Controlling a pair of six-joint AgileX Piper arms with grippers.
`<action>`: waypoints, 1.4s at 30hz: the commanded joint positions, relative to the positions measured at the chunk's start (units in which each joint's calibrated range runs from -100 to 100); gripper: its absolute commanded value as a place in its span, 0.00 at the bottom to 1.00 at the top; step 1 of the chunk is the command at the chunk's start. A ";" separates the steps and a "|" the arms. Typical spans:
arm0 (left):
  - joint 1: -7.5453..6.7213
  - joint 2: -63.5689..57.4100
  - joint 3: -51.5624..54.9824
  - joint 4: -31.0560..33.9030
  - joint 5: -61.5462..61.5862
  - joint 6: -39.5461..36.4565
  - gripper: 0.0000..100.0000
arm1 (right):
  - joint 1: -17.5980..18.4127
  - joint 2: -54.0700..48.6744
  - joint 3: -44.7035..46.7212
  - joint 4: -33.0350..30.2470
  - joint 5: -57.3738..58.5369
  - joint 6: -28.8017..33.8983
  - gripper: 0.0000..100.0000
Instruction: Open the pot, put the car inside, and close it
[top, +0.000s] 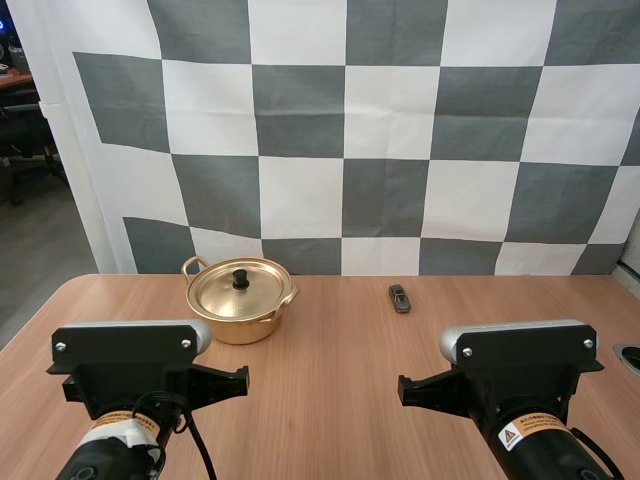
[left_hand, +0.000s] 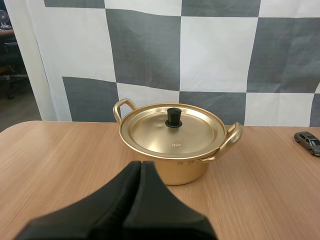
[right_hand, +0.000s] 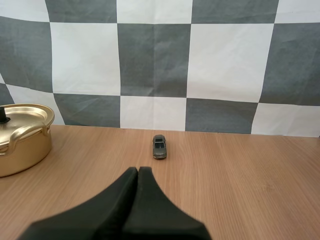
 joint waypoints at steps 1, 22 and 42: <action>-0.05 0.00 0.00 -0.03 -0.03 0.03 0.00 | -0.03 0.00 0.00 0.03 -0.01 0.04 0.00; -0.05 0.00 0.00 -0.31 -0.03 0.03 0.00 | -0.03 0.00 0.00 1.52 -0.01 0.04 0.00; -0.05 0.00 0.00 0.38 -13.34 1.14 0.00 | -0.03 0.00 0.00 -2.83 -13.93 -2.89 0.00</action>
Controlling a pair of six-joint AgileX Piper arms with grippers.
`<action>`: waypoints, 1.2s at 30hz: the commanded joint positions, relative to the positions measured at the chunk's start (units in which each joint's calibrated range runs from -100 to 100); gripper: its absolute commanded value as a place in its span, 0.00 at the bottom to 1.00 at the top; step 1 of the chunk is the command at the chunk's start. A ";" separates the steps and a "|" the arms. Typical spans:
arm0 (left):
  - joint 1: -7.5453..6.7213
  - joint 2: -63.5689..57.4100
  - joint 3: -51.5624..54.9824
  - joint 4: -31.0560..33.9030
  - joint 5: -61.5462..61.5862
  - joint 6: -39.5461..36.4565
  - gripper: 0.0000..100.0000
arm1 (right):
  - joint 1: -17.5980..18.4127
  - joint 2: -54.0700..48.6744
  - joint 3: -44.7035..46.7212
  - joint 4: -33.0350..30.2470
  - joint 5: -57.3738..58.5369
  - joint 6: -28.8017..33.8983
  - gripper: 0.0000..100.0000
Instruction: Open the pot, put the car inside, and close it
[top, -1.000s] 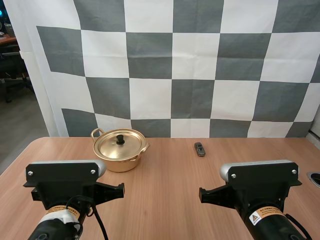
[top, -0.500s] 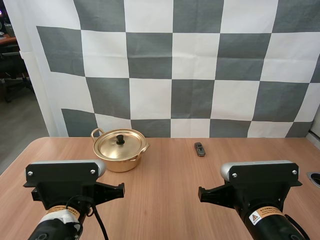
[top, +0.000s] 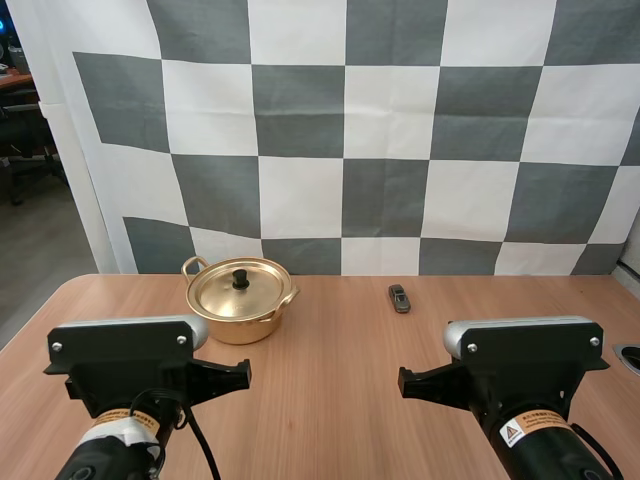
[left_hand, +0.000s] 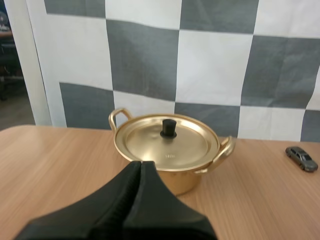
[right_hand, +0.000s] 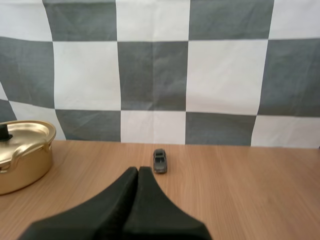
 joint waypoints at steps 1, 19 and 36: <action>-0.05 0.00 0.00 6.70 -22.68 3.68 0.00 | -0.03 0.00 0.00 -6.04 -13.63 -3.44 0.00; -0.05 12.16 -44.45 5.20 -40.40 13.73 0.00 | -0.38 13.69 -42.56 10.51 -35.63 -22.00 0.00; -0.05 75.97 -132.70 5.33 70.87 13.51 0.00 | -0.38 78.10 -128.70 -16.61 71.95 -3.73 0.00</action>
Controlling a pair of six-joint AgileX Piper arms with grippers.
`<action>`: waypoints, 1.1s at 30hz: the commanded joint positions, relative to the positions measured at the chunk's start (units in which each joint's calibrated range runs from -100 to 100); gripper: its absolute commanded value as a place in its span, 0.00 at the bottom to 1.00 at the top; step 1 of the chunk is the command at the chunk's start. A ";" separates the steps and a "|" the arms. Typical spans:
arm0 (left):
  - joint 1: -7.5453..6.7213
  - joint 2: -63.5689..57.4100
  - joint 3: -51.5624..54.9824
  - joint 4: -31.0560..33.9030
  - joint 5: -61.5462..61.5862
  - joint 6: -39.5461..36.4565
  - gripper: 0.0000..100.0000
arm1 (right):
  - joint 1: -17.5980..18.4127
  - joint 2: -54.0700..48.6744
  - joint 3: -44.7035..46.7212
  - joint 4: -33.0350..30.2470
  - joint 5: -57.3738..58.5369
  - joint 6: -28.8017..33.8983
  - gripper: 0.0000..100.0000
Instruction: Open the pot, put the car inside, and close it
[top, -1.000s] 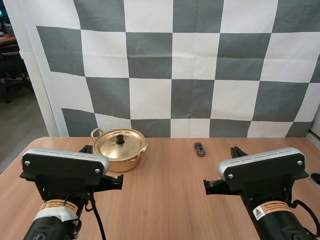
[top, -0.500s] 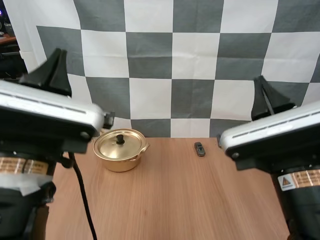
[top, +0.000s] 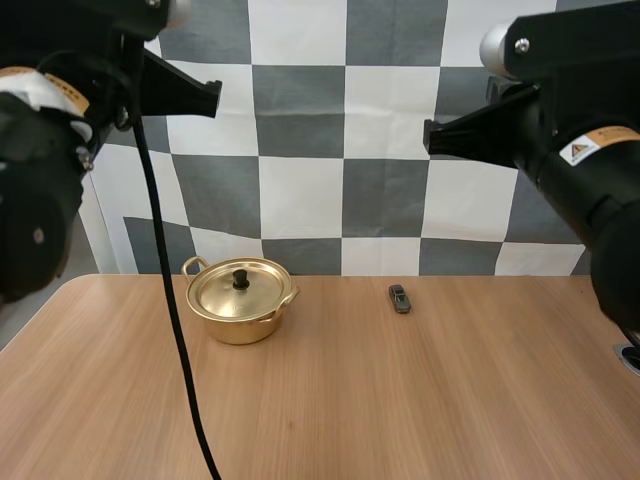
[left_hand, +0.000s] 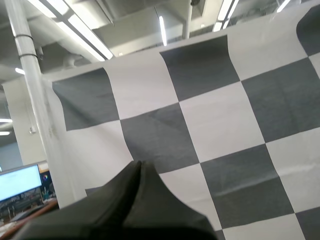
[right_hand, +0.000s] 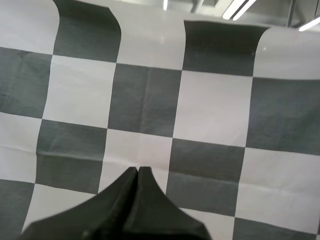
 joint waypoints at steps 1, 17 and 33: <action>-0.05 43.15 -82.34 0.85 99.11 -0.03 0.00 | -0.04 45.23 -83.15 -21.78 90.42 6.32 0.00; -0.05 56.72 -56.04 0.89 99.11 -0.08 0.00 | -0.04 52.58 -55.80 -18.31 83.59 7.36 0.00; -0.05 60.42 -34.10 -5.73 94.42 2.35 0.00 | -0.04 52.58 -50.40 -17.71 79.46 7.36 0.00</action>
